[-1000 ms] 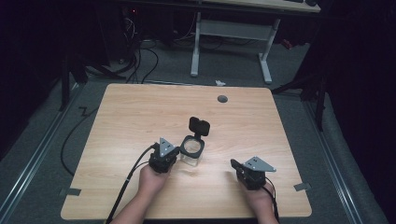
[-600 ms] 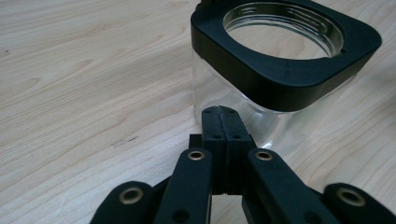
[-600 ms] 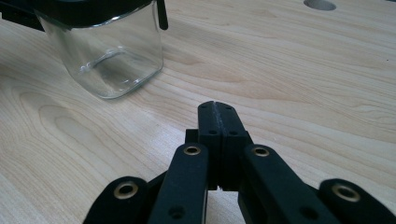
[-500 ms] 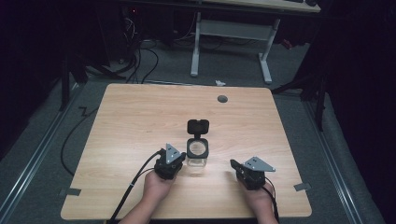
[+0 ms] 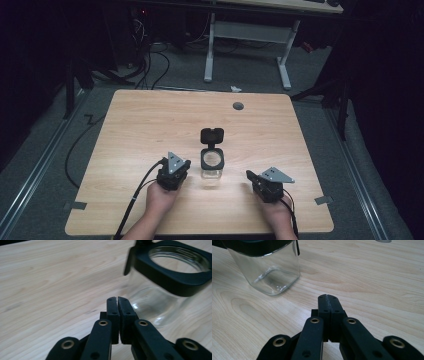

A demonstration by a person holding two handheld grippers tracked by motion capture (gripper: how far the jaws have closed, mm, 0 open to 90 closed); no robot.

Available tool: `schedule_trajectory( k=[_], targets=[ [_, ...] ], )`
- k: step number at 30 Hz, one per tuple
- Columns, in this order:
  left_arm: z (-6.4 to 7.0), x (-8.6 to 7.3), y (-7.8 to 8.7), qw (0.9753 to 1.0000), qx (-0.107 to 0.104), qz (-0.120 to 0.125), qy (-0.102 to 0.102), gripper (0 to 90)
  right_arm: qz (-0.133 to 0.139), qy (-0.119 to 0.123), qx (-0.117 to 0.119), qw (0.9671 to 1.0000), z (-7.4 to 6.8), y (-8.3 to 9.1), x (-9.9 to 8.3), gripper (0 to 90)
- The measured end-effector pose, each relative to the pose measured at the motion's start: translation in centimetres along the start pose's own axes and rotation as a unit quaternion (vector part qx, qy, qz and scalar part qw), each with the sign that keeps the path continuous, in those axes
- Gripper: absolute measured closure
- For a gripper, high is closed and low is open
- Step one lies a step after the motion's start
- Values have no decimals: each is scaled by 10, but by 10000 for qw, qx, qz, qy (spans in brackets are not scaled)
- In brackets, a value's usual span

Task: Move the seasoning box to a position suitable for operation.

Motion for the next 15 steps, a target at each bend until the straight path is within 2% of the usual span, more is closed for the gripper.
schedule_trajectory(
  k=[1, 2, 3, 5, 6, 9, 10, 11, 12, 13, 14, 15],
  targets=[
    [0, 0, 0, 10000, 0, 0, 0, 872, 0, 0, 0, 10000, 0, 0, 0, 900],
    [-11, 9, 6, 9999, 86, 111, -2, 871, -19, -2, -62, 10000, 0, -1, 1, 900],
    [-11, 9, 6, 9999, 86, 111, -2, 867, -19, -2, -62, 10000, 0, -1, 1, 900],
    [-24, 17, 14, 9996, 188, 223, -38, 857, -3, -69, -172, 9998, -1, -2, 3, 900],
    [-37, 25, 21, 9989, 285, 360, -26, 849, 11, -83, -204, 9998, -2, -2, 4, 900],
    [-51, 32, 30, 9983, 403, 410, -10, 829, 20, -199, -205, 9996, -5, -3, 7, 900],
    [-58, 34, 34, 9981, 460, 400, -18, 829, 20, -199, -205, 9996, -5, -3, 7, 900],
    [-71, 39, 41, 9972, 595, 463, -34, 807, 92, -137, -212, 9996, -8, -4, 13, 900],
    [-71, 39, 41, 9972, 595, 463, -34, 794, 92, -137, -212, 9996, -8, -4, 13, 900],
    [-77, 40, 44, 9969, 644, 453, 5, 794, 124, -151, -198, 9996, -9, -4, 16, 900],
    [-86, 42, 48, 9966, 710, 374, 186, 771, 202, -101, -196, 9996, -11, -5, 27, 900],
    [-86, 42, 48, 9966, 710, 374, 186, 770, 202, -101, -196, 9996, -11, -5, 27, 900]
  ],
)
Point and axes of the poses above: each handheld gripper's, and its own axes: y roughly backward along the jaws, x roughly out of its top, z roughly to its right, the point moved 5 cm from there along -y, roughly forward along the jaws, and after that the axes turned 5 degrees about y, right-handed, at the moved point
